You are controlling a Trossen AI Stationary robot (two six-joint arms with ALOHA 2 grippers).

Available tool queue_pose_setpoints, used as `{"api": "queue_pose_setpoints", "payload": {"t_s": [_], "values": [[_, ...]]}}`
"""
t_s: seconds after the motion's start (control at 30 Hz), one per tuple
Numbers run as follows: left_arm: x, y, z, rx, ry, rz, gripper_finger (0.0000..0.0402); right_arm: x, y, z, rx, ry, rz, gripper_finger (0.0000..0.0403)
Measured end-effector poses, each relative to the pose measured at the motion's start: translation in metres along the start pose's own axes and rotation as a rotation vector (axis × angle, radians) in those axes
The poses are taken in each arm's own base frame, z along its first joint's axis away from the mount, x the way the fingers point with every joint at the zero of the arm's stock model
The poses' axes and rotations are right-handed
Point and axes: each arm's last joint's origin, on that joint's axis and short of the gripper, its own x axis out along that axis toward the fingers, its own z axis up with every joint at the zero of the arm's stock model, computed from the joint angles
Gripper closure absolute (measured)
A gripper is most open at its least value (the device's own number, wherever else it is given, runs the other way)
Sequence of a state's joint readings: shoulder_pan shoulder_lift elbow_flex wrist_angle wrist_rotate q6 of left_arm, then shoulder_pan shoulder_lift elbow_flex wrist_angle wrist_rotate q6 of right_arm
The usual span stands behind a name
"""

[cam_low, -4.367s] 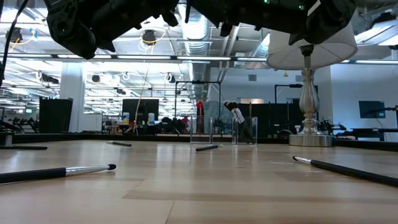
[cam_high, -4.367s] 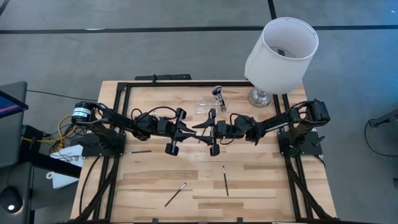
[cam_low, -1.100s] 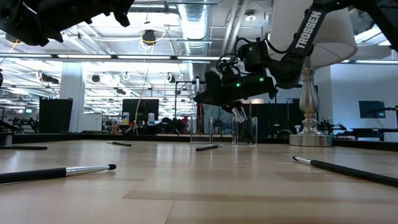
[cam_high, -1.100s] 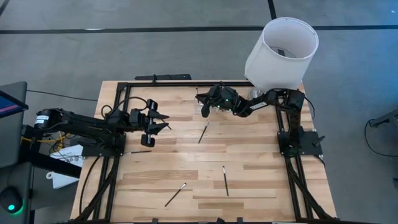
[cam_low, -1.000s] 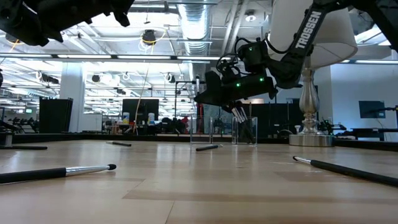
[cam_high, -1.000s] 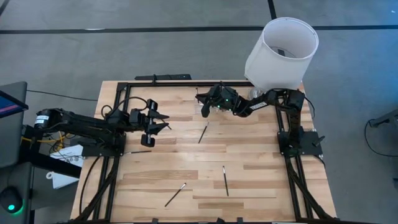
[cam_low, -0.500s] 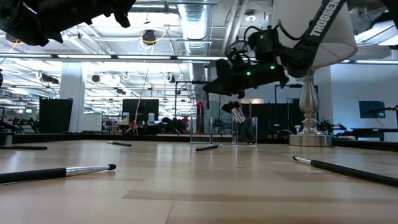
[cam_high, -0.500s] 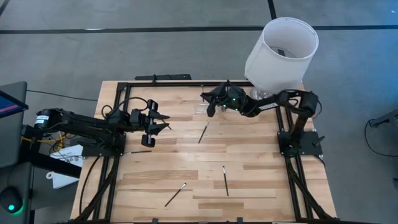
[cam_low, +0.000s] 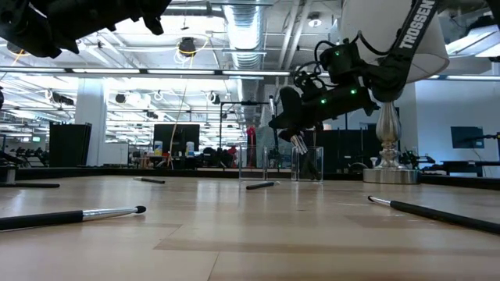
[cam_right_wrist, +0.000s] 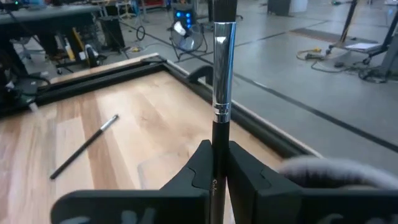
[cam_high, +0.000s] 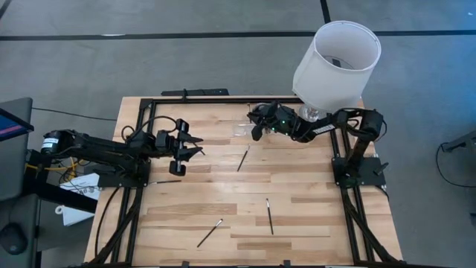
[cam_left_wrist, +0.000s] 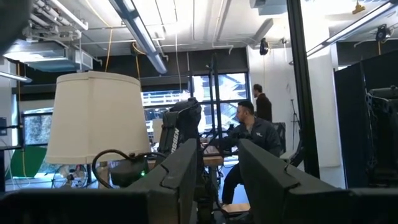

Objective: Put items in baskets/containers
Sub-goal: Put the silver eyeshadow brush into the transparent organizer

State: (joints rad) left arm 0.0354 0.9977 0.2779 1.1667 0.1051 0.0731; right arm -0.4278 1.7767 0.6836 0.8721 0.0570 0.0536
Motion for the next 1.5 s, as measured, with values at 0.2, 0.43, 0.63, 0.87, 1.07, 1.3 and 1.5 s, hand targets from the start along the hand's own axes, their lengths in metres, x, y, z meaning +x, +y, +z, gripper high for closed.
{"api": "queue_pose_setpoints", "payload": {"t_s": [0.2, 0.43, 0.63, 0.87, 1.07, 1.3, 1.5], "values": [[0.000, 0.000, 0.000, -0.002, 0.000, 0.000, 0.0284, 0.000, 0.000, -0.004, 0.024, 0.034, -0.005, 0.0371], [0.000, 0.000, 0.000, -0.003, 0.004, 0.000, 0.0284, 0.000, -0.003, -0.006, 0.024, 0.056, -0.040, 0.0386], [0.000, 0.000, 0.000, -0.003, 0.005, 0.000, 0.0284, 0.001, -0.006, -0.009, 0.054, 0.064, -0.052, 0.0360], [0.000, 0.000, 0.000, -0.003, 0.005, 0.000, 0.0284, 0.001, -0.010, -0.009, 0.073, 0.065, -0.065, 0.0322], [0.000, 0.000, -0.001, -0.003, 0.006, 0.000, 0.0284, 0.001, -0.009, -0.008, 0.072, 0.062, -0.053, 0.0322], [0.000, 0.000, -0.001, -0.004, 0.010, 0.000, 0.0284, -0.007, 0.004, 0.009, 0.033, 0.019, -0.012, 0.0322], [0.000, 0.001, -0.004, -0.006, 0.041, 0.053, 0.0284, -0.035, 0.033, 0.037, -0.058, 0.023, -0.022, 0.0322]]}}
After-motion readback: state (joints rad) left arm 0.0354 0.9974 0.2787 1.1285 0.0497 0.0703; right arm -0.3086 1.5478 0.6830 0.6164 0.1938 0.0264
